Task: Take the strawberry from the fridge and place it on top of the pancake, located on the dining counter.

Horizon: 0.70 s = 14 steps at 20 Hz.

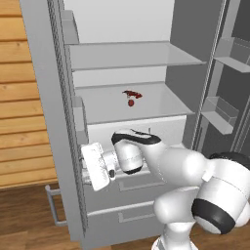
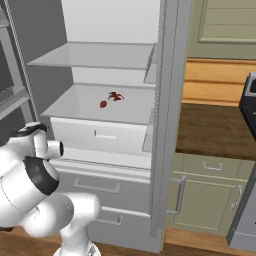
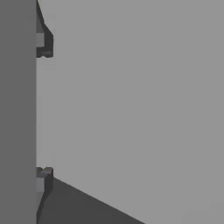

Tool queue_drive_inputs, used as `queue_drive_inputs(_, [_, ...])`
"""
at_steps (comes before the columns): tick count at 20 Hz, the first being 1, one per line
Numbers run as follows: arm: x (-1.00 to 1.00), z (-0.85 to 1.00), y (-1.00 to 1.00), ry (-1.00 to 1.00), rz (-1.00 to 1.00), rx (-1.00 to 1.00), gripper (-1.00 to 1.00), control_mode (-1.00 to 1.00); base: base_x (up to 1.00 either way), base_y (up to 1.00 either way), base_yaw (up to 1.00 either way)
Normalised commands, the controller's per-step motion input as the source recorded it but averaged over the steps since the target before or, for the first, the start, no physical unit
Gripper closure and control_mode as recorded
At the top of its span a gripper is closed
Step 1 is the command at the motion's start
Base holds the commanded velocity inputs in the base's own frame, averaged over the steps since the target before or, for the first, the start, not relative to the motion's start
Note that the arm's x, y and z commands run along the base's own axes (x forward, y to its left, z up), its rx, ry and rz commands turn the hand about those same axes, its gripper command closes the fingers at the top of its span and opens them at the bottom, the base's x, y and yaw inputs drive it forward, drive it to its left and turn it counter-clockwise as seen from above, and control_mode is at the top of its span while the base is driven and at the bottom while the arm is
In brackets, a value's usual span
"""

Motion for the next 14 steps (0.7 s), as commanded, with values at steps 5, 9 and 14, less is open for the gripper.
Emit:
queue_drive_inputs(5, [-0.02,0.0,0.25,0.01,0.0,0.0,-1.0,-1.0,0.0,0.0,0.0])
queue_drive_inputs(9, [-0.01,0.0,-0.42,0.02,-0.03,0.0,-1.0,-1.0,0.0,0.0,0.0])
queue_drive_inputs(14, [0.03,0.0,-1.0,0.0,-0.02,0.0,-1.0,-1.0,0.0,0.0,0.0])
